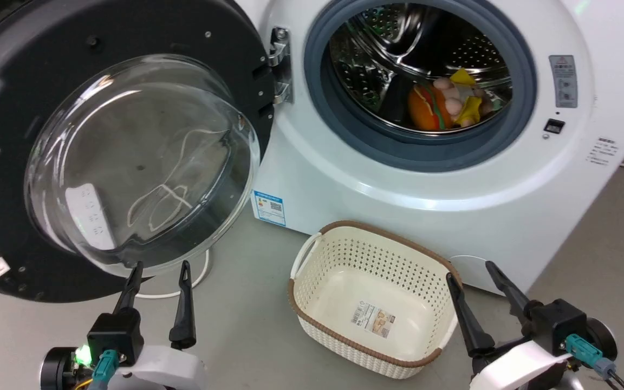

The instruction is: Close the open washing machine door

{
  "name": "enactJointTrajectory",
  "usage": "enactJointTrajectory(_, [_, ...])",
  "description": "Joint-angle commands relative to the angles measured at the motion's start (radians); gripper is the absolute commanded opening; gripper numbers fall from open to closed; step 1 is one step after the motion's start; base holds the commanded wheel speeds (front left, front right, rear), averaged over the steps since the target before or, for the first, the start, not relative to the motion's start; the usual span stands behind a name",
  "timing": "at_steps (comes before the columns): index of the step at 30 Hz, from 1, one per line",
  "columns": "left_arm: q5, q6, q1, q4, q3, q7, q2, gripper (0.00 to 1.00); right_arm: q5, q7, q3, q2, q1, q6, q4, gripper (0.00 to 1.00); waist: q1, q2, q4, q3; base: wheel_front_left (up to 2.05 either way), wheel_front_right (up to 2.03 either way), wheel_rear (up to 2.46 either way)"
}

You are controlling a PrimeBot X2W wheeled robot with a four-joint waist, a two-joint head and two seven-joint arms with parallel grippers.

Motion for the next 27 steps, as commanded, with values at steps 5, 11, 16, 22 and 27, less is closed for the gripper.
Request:
enactJointTrajectory(5, [-0.010, 0.009, 0.021, -0.007, -0.002, -0.021, 0.000, 1.00, 0.022, -0.020, 0.020, -0.010, -0.022, 0.000, 0.016, 1.00, 0.0000, 0.0000, 0.029, 0.004, 0.00, 0.00, 0.00])
enactJointTrajectory(11, [-0.014, 0.014, 0.026, -0.009, -0.004, -0.033, 0.000, 1.00, 0.031, -0.033, 0.034, -0.013, -0.025, 0.000, 0.026, 1.00, 0.0000, 0.0000, 0.055, 0.006, 0.00, 0.00, 0.00])
enactJointTrajectory(16, [-0.017, 0.017, 0.030, -0.013, -0.002, -0.044, 0.000, 1.00, 0.037, -0.043, 0.041, -0.014, -0.026, 0.001, 0.035, 1.00, 0.0000, 0.0000, 0.077, 0.008, 0.00, 0.00, 0.00])
enactJointTrajectory(22, [-0.020, 0.016, 0.032, -0.014, 0.001, -0.056, 0.000, 1.00, 0.044, -0.056, 0.045, -0.015, -0.025, 0.001, 0.044, 1.00, 0.0000, 0.0000, 0.101, 0.008, 0.00, 0.00, 0.00])
enactJointTrajectory(27, [-0.023, 0.009, 0.033, -0.013, 0.000, -0.067, 0.000, 0.34, 0.049, -0.066, 0.046, -0.014, -0.024, 0.001, 0.051, 1.00, 0.0000, 0.0000, 0.122, 0.007, 0.00, 0.00, 0.00])
